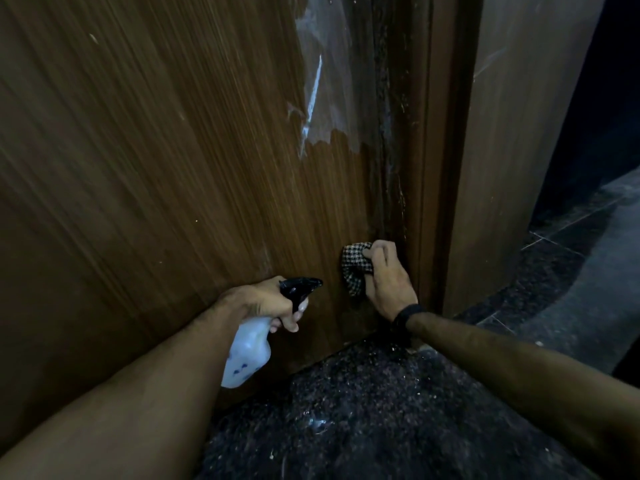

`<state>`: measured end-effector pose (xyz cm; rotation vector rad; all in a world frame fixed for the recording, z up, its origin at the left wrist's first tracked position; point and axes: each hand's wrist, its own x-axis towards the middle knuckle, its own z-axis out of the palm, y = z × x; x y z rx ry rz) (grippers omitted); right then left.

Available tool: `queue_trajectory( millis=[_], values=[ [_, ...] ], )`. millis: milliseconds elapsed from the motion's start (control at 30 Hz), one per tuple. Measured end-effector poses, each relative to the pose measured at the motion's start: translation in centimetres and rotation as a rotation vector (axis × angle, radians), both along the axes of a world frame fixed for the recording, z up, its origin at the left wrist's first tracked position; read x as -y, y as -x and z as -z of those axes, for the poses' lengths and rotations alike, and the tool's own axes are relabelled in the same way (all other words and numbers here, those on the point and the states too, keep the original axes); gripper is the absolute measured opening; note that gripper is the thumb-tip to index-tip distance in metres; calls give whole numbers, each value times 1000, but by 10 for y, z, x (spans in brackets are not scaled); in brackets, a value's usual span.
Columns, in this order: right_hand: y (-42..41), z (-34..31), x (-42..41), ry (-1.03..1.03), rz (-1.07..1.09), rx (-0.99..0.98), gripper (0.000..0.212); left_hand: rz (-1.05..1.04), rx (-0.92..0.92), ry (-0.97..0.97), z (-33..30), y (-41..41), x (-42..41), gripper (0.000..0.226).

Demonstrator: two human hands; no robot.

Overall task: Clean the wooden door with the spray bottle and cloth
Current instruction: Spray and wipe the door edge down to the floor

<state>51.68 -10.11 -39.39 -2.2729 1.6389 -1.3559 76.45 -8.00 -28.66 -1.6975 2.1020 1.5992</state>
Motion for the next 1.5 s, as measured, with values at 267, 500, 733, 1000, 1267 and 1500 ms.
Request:
queue_trajectory(
  millis=[267,500,733,1000,1267,1500],
  values=[
    [5,40,-18,-363,-48,-132,32,-3,34,31,-6,7,-6,32],
    [-12,30,-20,-266,-155,-190,35,2,20,36,-10,17,-10,32],
    [-44,42,-23,-361,-314,-467,43,0,35,28,-8,20,-9,33],
    [-18,-2,-17,-38,-125,82,34,-7,-10,65,-15,17,-8,33],
    [-16,-4,-5,26,-314,-280,39,-81,-36,123,-18,8,-5,33],
    [-6,-23,-19,-59,-3,234,27,-113,-93,236,-44,35,-10,32]
  ],
)
